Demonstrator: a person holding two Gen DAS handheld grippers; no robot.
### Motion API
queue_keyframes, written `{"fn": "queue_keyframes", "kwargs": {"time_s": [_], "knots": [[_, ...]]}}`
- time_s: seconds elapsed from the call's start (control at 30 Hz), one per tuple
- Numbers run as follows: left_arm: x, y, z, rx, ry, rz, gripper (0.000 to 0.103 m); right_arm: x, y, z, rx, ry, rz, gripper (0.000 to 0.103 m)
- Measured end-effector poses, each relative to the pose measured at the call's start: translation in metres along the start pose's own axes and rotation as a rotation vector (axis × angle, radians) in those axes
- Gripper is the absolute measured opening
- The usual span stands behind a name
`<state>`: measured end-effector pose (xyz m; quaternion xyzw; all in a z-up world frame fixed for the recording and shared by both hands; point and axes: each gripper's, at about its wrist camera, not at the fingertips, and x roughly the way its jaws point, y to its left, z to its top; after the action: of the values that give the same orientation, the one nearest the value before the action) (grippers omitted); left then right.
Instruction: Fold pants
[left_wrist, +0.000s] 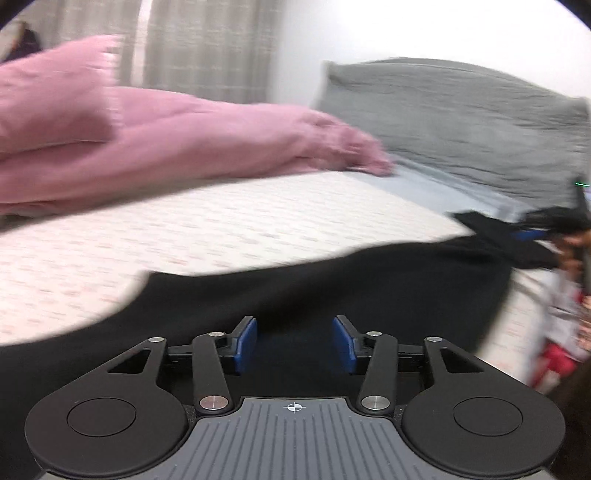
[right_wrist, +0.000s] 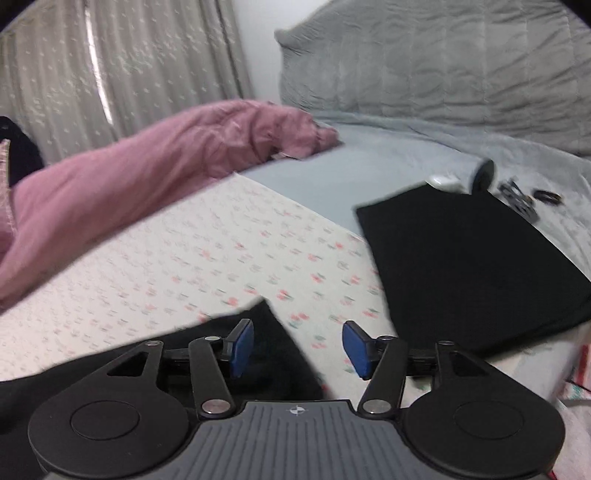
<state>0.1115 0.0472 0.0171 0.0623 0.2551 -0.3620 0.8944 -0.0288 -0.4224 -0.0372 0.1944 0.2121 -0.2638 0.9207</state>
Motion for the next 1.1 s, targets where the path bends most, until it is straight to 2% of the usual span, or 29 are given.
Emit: {"fn": "queue_keyframes", "kwargs": {"time_s": [0.13, 0.27, 0.4, 0.53, 0.6, 0.67, 0.7, 0.73, 0.8, 0.93, 1.0, 1.1], "knots": [[0.016, 0.028, 0.018, 0.016, 0.027, 0.113, 0.051, 0.007, 0.04, -0.004, -0.115, 0.037, 0.1, 0.065], [0.044, 0.055, 0.032, 0.037, 0.091, 0.177, 0.054, 0.013, 0.087, -0.016, -0.271, 0.078, 0.182, 0.065], [0.072, 0.076, 0.035, 0.051, 0.157, 0.199, 0.054, 0.017, 0.129, -0.036, -0.407, 0.143, 0.329, 0.063], [0.101, 0.09, 0.037, 0.051, 0.222, 0.177, 0.054, 0.019, 0.162, -0.053, -0.528, 0.174, 0.414, 0.06], [0.114, 0.097, 0.038, 0.037, 0.248, 0.18, 0.054, 0.022, 0.172, -0.059, -0.572, 0.189, 0.427, 0.06], [0.122, 0.104, 0.038, -0.014, 0.26, 0.165, 0.048, 0.029, 0.179, -0.067, -0.617, 0.219, 0.411, 0.059], [0.124, 0.107, 0.038, -0.042, 0.259, 0.151, 0.018, 0.036, 0.181, -0.071, -0.642, 0.25, 0.38, 0.059], [0.126, 0.109, 0.038, -0.068, 0.27, 0.129, 0.009, 0.044, 0.18, -0.075, -0.664, 0.279, 0.338, 0.059], [0.12, 0.111, 0.039, -0.121, 0.237, 0.138, 0.008, 0.048, 0.177, -0.077, -0.676, 0.271, 0.338, 0.066], [0.107, 0.117, 0.037, -0.166, 0.125, 0.191, 0.009, 0.05, 0.171, -0.073, -0.669, 0.283, 0.353, 0.068], [0.114, 0.124, 0.035, -0.204, 0.119, 0.206, 0.01, 0.052, 0.173, -0.074, -0.675, 0.28, 0.352, 0.069], [0.136, 0.137, 0.025, -0.252, 0.153, 0.223, 0.009, 0.053, 0.176, -0.075, -0.667, 0.28, 0.357, 0.069]]}}
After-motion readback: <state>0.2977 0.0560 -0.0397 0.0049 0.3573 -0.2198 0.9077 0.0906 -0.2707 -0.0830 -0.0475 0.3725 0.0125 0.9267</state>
